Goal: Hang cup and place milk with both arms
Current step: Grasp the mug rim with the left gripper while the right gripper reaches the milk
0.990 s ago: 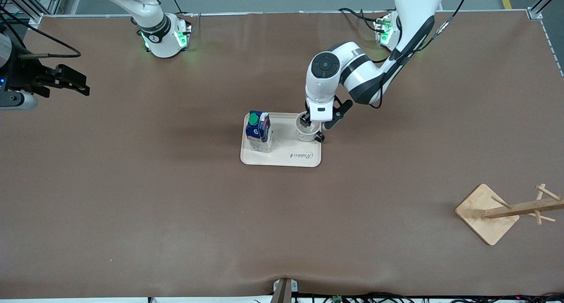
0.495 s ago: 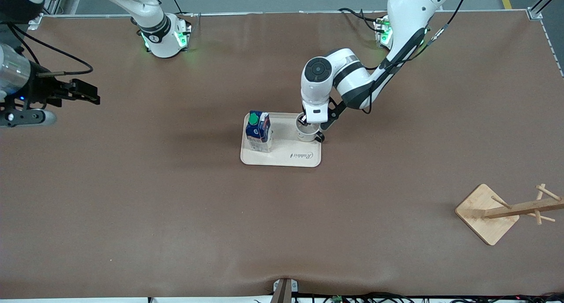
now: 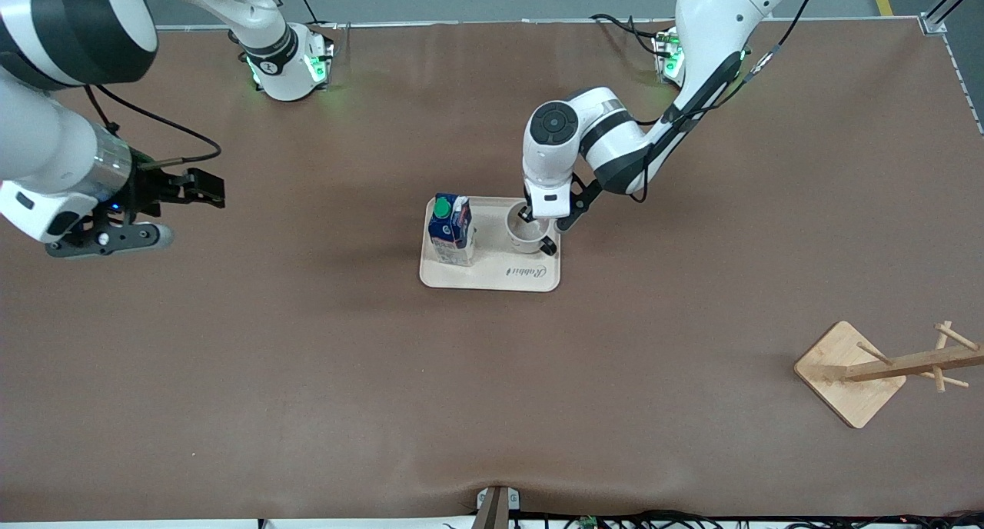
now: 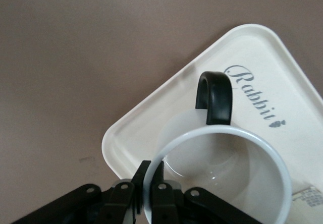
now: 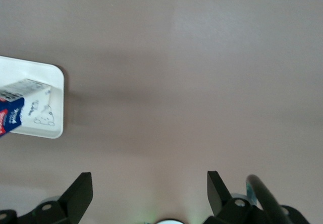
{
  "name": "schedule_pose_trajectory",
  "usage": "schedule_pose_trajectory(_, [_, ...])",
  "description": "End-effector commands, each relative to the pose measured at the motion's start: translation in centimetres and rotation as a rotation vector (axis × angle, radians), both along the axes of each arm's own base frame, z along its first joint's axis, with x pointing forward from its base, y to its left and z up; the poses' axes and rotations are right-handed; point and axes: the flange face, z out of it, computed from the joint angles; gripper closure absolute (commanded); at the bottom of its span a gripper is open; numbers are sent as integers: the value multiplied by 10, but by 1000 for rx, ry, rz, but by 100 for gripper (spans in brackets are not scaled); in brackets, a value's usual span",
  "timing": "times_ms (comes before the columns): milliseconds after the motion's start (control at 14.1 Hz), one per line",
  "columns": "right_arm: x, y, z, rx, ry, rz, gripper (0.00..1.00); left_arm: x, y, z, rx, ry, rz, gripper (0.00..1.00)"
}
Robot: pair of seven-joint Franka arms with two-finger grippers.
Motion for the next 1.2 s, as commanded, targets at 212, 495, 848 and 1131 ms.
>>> schedule_pose_trajectory(212, [31,21,-49,101,13,-127,0,24,13,82,129,-86,-75,100])
schedule_pose_trajectory(495, [28,81,-70,119,40,-191,0,68,53,138,217,-26,-193,100])
schedule_pose_trajectory(848, [-3,216,-86,138,37,-427,0,107,127,216,209,20,-378,100])
schedule_pose_trajectory(1131, [-29,282,-118,88,21,-410,0,134,217,256,180,49,-518,100])
